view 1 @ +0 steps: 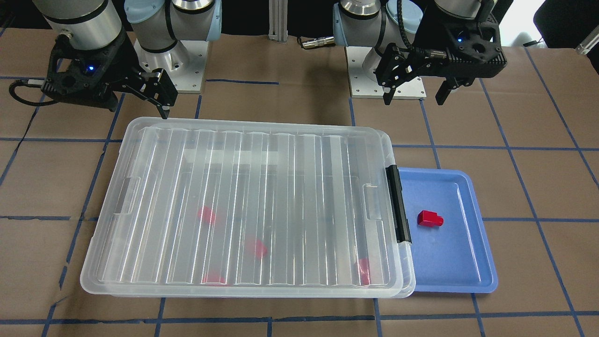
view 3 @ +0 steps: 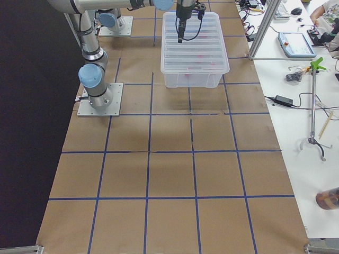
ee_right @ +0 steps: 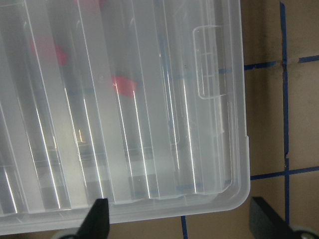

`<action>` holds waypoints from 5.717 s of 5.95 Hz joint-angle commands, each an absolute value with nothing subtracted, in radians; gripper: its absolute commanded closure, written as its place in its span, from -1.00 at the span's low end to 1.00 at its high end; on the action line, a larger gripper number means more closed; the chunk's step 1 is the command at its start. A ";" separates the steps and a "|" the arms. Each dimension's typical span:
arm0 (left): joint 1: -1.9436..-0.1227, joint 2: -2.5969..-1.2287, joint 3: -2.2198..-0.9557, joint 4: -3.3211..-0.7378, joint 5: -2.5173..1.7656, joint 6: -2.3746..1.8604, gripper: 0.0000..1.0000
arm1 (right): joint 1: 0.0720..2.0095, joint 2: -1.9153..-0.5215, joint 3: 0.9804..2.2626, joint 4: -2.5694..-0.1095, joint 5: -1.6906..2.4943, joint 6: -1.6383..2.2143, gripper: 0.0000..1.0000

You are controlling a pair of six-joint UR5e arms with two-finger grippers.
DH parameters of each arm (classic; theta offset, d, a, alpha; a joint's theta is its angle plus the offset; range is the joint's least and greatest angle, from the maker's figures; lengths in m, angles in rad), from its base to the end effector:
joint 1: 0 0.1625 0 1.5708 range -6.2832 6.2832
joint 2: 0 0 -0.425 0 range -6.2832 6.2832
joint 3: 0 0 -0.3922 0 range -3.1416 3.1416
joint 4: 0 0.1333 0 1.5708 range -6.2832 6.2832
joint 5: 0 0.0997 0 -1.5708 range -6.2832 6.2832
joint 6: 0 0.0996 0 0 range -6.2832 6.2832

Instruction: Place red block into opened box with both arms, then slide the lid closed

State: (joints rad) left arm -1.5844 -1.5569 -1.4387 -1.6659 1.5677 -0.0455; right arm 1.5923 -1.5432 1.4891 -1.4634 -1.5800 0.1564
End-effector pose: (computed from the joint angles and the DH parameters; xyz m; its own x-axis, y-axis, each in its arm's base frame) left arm -0.1402 -0.4849 0.5501 -0.9995 -0.0317 0.0054 -0.0319 0.9982 -0.0507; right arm 0.1431 -0.4946 0.5038 -0.9909 0.1338 0.0174 0.1345 0.9896 0.0512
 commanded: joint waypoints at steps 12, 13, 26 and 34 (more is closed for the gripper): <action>-1.585 -1.552 -1.447 -1.664 1.569 -0.041 -0.96 | 1.369 -1.481 1.726 -1.811 -1.566 -0.029 -1.00; -1.585 -1.552 -1.445 -1.666 1.569 -0.038 -0.96 | 1.376 -1.456 1.738 -1.845 -1.568 -0.043 -1.00; -1.431 -1.586 -1.700 -1.454 1.632 1.745 -0.93 | 1.117 -1.443 1.833 -2.097 -1.609 -0.572 -1.00; -1.316 -1.910 -1.987 -0.799 1.628 1.905 -0.93 | 1.034 -1.537 1.801 -2.059 -1.626 -0.521 -1.00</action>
State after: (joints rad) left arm -1.3163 -1.8771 -1.9898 -0.8277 1.6267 1.9049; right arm 1.0126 -1.4986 1.8165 -2.0988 -1.6332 -0.5824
